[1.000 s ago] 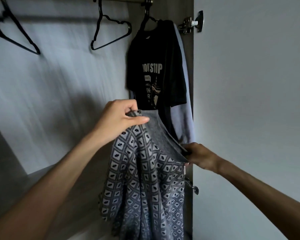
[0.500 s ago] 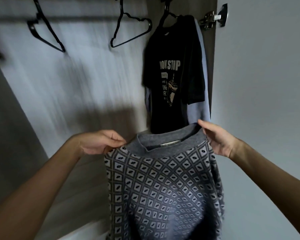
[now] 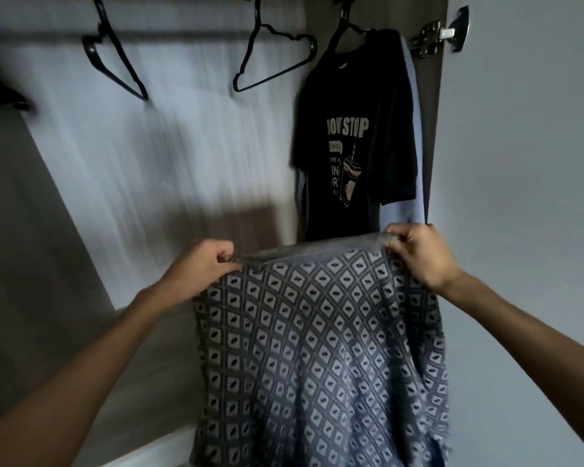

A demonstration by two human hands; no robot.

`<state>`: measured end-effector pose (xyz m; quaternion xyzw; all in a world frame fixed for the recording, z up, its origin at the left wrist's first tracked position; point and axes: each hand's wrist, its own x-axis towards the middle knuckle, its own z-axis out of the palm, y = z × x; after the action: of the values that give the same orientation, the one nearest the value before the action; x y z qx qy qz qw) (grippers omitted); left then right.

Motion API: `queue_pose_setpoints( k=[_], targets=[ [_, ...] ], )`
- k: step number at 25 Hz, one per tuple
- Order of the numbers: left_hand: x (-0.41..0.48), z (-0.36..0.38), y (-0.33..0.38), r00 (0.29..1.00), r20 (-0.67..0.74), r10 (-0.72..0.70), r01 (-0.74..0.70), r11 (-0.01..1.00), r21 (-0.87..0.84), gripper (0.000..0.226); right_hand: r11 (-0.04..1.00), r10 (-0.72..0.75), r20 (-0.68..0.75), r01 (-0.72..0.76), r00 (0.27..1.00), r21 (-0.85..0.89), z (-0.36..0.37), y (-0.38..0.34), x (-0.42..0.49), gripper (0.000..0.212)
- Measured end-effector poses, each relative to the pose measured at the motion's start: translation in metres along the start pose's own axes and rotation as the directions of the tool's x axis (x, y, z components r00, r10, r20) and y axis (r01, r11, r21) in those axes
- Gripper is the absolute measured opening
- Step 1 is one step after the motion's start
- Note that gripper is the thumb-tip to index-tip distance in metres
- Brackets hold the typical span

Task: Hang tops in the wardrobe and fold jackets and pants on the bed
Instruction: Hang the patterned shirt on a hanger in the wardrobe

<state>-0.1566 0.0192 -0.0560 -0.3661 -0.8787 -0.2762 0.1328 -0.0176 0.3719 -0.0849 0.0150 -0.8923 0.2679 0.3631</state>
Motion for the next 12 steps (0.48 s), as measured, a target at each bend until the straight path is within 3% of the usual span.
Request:
queue_pose_setpoints(
  k=[1,2,4,6,8,10,12],
  targets=[
    [0.000,0.002,-0.003,0.973,-0.218,0.076,-0.037,0.983,0.177,0.049,0.994,-0.044,-0.108,0.033,0.993,-0.106,0.001,-0.002,0.001,0.023],
    [-0.003,0.001,0.000,0.918,-0.368,0.147,-0.065,0.972,0.226,0.048,0.984,-0.078,-0.197,0.044,0.977,-0.171,0.001,-0.005,0.005,0.017],
    [-0.010,-0.006,0.000,0.854,-0.464,0.238,-0.171,0.968,0.181,0.035,0.978,-0.078,-0.303,0.014,0.950,-0.208,0.001,-0.012,0.015,0.019],
    [-0.013,-0.014,-0.006,0.912,-0.350,0.213,-0.180,0.976,0.125,0.028,0.993,-0.024,-0.349,-0.017,0.937,-0.114,0.006,-0.021,0.020,0.025],
    [-0.022,-0.021,-0.009,0.996,-0.084,0.030,-0.036,0.997,-0.065,0.054,0.995,0.022,-0.376,0.016,0.926,0.096,0.018,-0.025,0.019,0.026],
    [-0.039,-0.034,-0.010,0.982,0.158,-0.102,0.150,0.931,-0.334,0.072,0.944,0.086,-0.364,0.041,0.928,0.328,0.030,-0.027,0.019,0.030],
    [-0.058,-0.044,-0.015,0.963,0.258,-0.085,0.216,0.816,-0.537,0.065,0.874,0.154,-0.290,0.006,0.945,0.486,0.035,-0.029,0.023,0.030]
  ],
)
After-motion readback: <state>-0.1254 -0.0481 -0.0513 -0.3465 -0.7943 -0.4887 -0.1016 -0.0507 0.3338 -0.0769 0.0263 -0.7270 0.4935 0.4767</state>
